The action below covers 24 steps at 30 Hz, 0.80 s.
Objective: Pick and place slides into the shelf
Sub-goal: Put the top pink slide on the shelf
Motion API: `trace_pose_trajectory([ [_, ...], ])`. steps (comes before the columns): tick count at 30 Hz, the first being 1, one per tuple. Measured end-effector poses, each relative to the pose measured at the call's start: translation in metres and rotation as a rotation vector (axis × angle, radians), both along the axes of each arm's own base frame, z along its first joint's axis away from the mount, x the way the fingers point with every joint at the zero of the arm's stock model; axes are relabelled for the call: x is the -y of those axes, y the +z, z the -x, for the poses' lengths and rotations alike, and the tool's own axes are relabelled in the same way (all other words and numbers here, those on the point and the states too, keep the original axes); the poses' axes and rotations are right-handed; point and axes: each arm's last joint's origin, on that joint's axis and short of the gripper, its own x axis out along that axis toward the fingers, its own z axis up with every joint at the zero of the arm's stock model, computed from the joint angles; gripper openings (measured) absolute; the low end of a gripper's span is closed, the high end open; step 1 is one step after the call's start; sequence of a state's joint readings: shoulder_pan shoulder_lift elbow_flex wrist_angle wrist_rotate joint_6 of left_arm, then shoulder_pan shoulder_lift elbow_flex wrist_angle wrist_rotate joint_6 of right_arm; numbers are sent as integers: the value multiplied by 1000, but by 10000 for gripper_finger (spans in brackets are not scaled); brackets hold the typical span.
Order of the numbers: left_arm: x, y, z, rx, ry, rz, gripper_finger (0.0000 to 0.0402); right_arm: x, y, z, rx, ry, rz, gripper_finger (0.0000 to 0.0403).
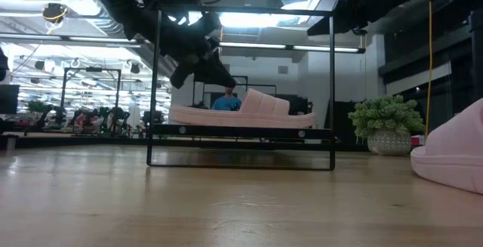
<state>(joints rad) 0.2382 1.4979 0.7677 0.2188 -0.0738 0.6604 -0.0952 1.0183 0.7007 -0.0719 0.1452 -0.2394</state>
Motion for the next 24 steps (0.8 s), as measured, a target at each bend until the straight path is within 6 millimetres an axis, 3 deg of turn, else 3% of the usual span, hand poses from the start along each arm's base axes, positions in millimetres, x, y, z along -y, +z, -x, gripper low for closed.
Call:
trace_pose_trajectory([
  [24, 0, 1, 0, 6, -1, -2, 0, 0, -2, 1, -13, -13, -25, 6],
])
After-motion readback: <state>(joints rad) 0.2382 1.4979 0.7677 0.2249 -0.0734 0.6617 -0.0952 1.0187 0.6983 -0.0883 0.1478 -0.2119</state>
